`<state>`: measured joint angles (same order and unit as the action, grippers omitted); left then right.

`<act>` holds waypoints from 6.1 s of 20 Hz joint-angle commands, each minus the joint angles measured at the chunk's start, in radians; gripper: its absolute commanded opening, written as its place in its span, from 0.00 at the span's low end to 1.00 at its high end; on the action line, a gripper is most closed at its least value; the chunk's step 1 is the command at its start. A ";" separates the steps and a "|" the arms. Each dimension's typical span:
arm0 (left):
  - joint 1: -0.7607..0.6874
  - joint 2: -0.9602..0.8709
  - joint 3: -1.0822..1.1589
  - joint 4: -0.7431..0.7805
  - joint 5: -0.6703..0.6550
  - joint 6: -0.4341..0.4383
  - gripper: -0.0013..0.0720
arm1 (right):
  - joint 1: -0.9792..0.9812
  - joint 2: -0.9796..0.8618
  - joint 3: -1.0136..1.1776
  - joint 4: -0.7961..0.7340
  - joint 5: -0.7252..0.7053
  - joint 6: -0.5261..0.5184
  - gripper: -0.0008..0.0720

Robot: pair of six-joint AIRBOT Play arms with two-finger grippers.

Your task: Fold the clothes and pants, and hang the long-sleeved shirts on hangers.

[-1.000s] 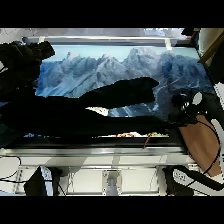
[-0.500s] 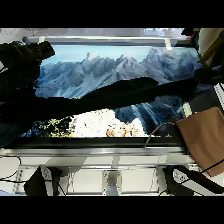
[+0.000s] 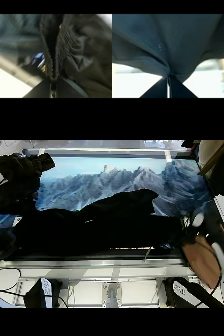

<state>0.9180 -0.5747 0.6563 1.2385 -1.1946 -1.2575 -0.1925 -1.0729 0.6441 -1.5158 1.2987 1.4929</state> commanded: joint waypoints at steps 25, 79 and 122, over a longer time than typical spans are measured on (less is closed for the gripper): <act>-0.130 -0.651 0.322 -0.290 0.282 0.010 0.98 | 0.000 -0.245 0.460 0.481 -0.234 -0.021 0.66; -0.284 -1.165 0.739 -0.320 0.101 0.252 0.89 | 0.226 -0.652 0.834 0.334 -0.173 0.043 0.63; -0.297 -1.165 0.739 -0.324 0.101 0.264 0.04 | 0.378 -0.766 0.878 0.080 -0.280 0.114 0.58</act>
<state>0.6216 -1.7386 1.3941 0.9146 -1.0935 -0.9936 0.1726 -1.8252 1.5162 -1.4250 1.0054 1.6054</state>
